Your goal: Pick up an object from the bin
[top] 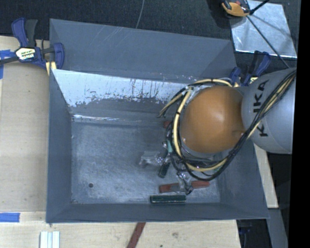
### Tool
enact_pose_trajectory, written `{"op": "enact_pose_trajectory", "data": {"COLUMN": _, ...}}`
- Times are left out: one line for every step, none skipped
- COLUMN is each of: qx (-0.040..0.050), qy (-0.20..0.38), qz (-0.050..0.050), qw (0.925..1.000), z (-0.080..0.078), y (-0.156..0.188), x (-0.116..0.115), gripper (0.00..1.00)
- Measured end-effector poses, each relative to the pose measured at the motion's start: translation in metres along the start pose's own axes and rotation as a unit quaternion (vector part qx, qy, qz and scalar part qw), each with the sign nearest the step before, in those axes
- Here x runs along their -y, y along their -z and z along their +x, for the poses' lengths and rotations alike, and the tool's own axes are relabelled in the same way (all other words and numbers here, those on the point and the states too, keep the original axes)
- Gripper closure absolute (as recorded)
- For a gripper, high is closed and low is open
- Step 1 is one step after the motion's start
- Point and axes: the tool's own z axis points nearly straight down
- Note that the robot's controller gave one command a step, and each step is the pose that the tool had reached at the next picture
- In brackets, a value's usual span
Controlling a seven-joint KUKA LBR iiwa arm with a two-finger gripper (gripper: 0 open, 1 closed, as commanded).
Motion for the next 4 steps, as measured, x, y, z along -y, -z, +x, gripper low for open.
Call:
{"op": "enact_pose_trajectory", "data": {"qx": 0.0020, "qy": -0.017, "qz": 0.002, "qw": 0.9998, "z": 0.028, "y": -0.014, "x": 0.000, "gripper": 0.00}}
{"op": "enact_pose_trajectory", "data": {"qx": -0.0001, "qy": 0.088, "qz": 0.001, "qw": 0.9961, "z": 0.042, "y": -0.033, "x": 0.005, "gripper": 0.00}}
{"op": "enact_pose_trajectory", "data": {"qx": 0.0015, "qy": 0.052, "qz": 0.002, "qw": 0.9986, "z": 0.045, "y": -0.054, "x": 0.058, "gripper": 1.00}}
{"op": "enact_pose_trajectory", "data": {"qx": 0.0015, "qy": 0.052, "qz": 0.002, "qw": 0.9986, "z": 0.044, "y": -0.054, "x": 0.058, "gripper": 1.00}}
